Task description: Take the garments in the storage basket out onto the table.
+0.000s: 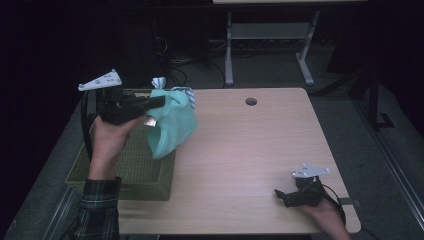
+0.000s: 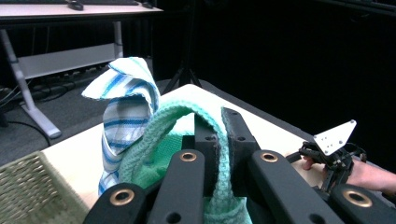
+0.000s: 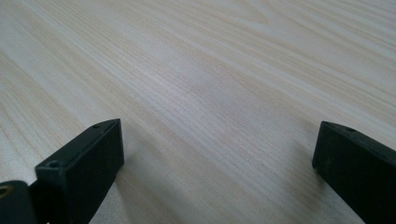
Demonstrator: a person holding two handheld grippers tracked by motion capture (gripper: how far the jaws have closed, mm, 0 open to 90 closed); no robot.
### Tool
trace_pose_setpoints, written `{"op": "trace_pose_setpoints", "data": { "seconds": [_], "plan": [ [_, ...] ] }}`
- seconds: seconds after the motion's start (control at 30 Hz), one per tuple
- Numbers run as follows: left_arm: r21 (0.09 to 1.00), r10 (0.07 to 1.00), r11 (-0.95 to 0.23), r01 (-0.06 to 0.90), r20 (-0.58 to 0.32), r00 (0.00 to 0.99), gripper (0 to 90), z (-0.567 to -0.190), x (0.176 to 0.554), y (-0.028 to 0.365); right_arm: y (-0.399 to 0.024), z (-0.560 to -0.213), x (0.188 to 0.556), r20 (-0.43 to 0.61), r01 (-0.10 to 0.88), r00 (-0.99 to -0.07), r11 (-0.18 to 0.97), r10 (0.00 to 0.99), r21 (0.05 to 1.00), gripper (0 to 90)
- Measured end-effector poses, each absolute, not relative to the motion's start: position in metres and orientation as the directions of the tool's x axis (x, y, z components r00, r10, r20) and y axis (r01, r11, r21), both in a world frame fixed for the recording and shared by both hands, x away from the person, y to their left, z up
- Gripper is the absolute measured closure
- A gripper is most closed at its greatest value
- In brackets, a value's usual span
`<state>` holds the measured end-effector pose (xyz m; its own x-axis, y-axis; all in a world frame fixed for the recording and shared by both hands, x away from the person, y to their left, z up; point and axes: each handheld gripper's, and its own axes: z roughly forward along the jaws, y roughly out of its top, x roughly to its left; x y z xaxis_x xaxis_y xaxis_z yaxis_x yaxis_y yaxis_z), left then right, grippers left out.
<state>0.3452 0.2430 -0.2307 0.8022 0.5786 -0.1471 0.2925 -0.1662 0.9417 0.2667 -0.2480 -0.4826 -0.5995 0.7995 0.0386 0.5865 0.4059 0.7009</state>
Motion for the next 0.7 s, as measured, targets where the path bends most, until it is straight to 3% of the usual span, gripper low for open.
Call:
{"op": "trace_pose_setpoints", "data": {
  "seconds": [0.7],
  "plan": [
    [0.934, 0.499, -0.207, 0.292, -0.156, 0.853, 85.6, -0.246, 0.353, 0.172, -0.248, -0.483, 0.267, 0.041, 0.588, -0.598, 0.404, 0.8, 0.701, 1.5]
  ]
}}
